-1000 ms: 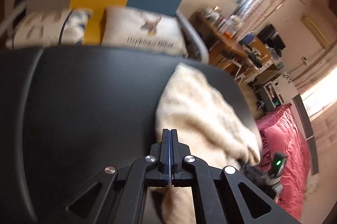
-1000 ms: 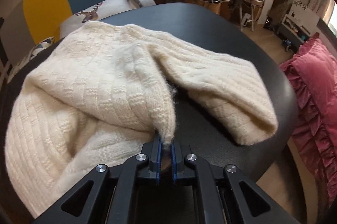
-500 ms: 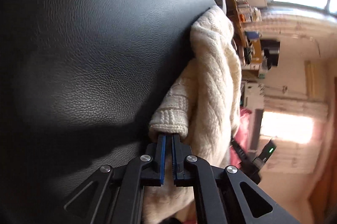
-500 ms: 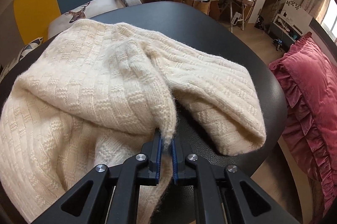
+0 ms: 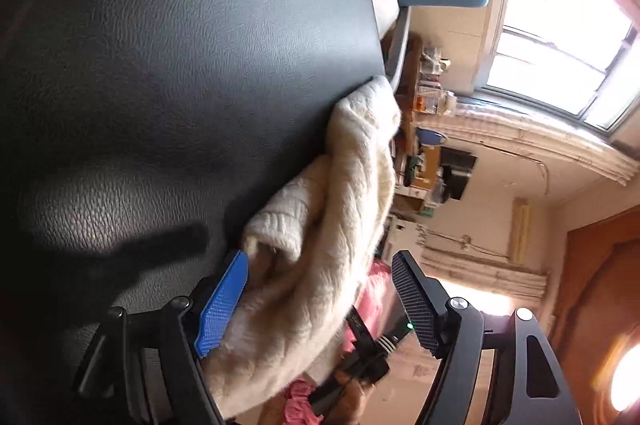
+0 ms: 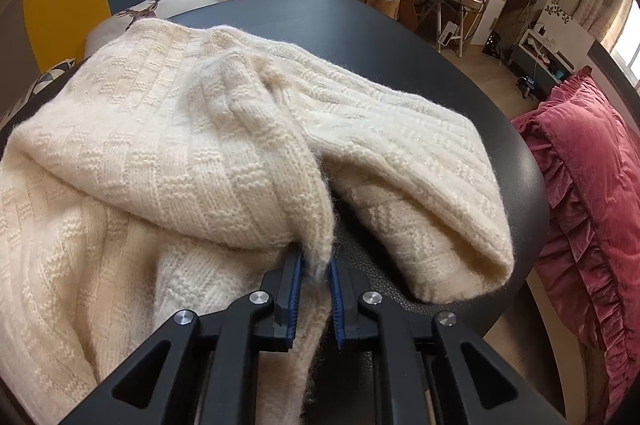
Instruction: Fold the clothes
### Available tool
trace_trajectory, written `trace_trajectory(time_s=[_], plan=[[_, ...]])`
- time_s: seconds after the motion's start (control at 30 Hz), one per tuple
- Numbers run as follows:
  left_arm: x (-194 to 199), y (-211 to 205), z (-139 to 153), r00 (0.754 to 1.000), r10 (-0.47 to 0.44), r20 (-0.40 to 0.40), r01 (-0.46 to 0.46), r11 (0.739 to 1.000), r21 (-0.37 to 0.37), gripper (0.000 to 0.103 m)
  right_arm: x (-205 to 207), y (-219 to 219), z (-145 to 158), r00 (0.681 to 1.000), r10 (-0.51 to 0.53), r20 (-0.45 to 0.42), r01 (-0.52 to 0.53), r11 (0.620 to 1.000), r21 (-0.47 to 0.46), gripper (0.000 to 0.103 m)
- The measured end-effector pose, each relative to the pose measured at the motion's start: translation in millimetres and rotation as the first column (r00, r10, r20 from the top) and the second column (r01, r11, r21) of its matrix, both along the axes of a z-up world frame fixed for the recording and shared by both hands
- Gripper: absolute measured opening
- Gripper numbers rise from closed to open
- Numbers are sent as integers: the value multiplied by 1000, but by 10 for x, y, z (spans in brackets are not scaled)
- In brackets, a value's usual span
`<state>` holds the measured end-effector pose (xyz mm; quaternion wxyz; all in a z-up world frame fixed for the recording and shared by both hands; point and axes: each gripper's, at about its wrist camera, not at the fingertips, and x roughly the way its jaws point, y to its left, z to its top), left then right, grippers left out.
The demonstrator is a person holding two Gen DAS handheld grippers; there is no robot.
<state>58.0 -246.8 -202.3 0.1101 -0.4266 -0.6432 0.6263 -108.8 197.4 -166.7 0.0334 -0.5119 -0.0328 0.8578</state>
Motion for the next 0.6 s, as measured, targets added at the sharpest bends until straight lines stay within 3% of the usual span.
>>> trace_trajectory(time_s=[0.07,0.2,0.33,0.4,0.47,0.57,0.6], plan=[[-49,81,-9,1000,-5,13,5,1000,3,72,16,-23,17,1000,8,-2,-8,1000,6,12],[-93,77,-166,998,-10,64,5,997,79,61,43,-22,65,1000,14,-11,-14,1000,11,12],[-49,157,-264,995,30,100,-43,991,125,54,81,-28,152,999,18,-33,-17,1000,24,12],[6,141,-324,992,57,116,-75,985,154,33,94,-42,181,999,21,-43,-20,999,32,12],[74,116,-380,987,89,137,-113,978,176,22,95,-54,185,999,21,-45,-20,999,35,12],[194,82,-475,976,130,174,-168,959,230,21,101,-52,193,998,12,-59,-10,999,32,12],[245,74,-513,972,139,189,-186,947,261,28,101,-56,197,998,12,-60,-10,999,31,12]])
